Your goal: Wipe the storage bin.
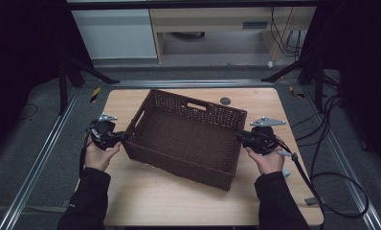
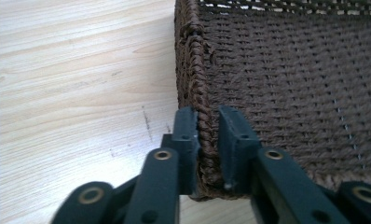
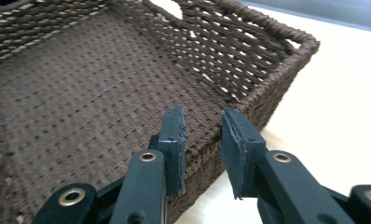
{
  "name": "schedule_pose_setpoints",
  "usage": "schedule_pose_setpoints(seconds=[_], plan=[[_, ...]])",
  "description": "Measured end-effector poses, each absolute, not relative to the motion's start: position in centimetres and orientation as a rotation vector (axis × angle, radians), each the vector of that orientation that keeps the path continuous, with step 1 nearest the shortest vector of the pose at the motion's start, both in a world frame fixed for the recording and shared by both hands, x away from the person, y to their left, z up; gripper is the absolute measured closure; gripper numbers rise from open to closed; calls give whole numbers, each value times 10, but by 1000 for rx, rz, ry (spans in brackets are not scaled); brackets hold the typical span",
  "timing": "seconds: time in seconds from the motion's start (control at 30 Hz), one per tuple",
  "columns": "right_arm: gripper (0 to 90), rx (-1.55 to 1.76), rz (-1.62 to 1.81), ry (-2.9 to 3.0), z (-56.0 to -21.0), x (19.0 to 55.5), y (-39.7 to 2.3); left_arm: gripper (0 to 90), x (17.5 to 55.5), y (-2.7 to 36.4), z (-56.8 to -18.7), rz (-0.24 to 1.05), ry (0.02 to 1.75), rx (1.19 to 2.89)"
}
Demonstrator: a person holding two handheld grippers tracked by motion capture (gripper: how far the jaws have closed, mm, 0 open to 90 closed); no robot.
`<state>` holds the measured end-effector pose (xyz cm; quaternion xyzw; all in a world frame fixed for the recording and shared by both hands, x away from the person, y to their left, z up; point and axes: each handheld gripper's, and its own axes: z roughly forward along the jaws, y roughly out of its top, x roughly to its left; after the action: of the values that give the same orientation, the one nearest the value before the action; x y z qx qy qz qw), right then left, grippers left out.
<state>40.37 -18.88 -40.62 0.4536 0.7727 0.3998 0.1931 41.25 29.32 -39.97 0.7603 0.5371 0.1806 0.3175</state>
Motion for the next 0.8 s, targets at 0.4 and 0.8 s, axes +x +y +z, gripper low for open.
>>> schedule_pose_setpoints(seconds=[0.4,0.8], plan=[[639,1272,1097,2126,-402,415,-194,822,439,299,-403,467,1448,1981],[662,1280,1115,2142,-408,411,-195,687,431,296,-396,503,1444,1949]])
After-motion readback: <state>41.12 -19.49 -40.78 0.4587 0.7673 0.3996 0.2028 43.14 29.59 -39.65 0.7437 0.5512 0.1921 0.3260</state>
